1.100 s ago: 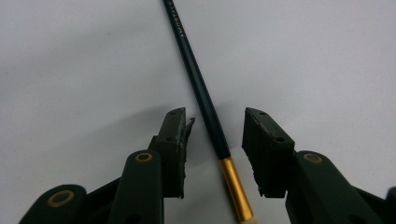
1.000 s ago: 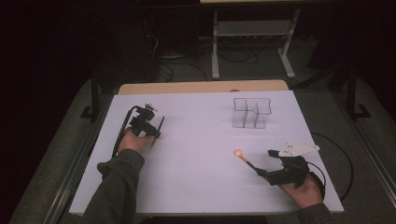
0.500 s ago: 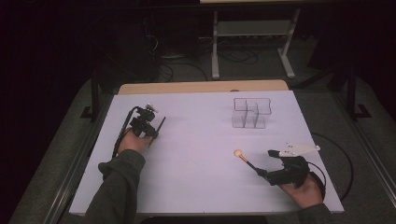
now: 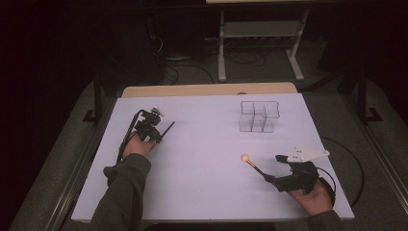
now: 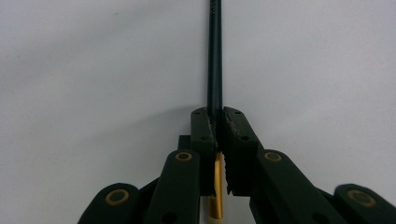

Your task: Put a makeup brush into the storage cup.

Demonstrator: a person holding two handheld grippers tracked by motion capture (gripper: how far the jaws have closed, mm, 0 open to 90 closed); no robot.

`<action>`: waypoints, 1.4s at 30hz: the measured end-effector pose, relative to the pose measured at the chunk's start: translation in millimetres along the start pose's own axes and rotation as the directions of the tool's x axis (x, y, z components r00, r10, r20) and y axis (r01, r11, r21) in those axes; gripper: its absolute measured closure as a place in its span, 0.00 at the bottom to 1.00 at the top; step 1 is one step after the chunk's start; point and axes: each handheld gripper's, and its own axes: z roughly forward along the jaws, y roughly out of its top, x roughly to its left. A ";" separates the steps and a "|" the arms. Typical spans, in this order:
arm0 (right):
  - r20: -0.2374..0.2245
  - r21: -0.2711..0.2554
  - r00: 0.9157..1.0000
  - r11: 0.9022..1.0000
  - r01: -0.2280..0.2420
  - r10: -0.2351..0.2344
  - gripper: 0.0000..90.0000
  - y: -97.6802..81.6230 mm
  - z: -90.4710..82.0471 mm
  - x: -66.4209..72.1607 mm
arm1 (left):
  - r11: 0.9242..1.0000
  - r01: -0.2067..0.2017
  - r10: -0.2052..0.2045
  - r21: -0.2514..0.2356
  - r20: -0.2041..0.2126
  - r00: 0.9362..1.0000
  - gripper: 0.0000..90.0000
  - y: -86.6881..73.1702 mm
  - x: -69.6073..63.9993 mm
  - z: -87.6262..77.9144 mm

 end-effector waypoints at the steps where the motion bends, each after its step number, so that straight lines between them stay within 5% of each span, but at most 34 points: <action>1: 0.001 -0.001 1.000 1.000 0.001 -0.001 0.17 -0.2 -0.1 -0.2 | 1.000 -0.002 0.002 0.000 0.001 1.000 0.93 0.0 0.2 0.0; 14: 0.000 -0.002 1.000 1.000 0.001 -0.001 0.17 -0.3 1.1 1.6 | 1.000 -0.010 0.010 -0.016 0.049 0.999 0.93 -6.5 6.9 -8.3; 25: -0.005 0.005 1.000 1.000 -0.002 0.002 0.17 -0.1 3.8 1.2 | 0.995 -0.013 0.025 -0.100 0.118 0.993 0.93 -19.7 10.3 -34.1; 42: -0.007 0.026 1.000 1.000 0.007 -0.007 0.19 -0.9 5.7 3.0 | 0.984 -0.097 0.118 -0.152 0.136 0.984 0.93 -39.8 1.3 -52.6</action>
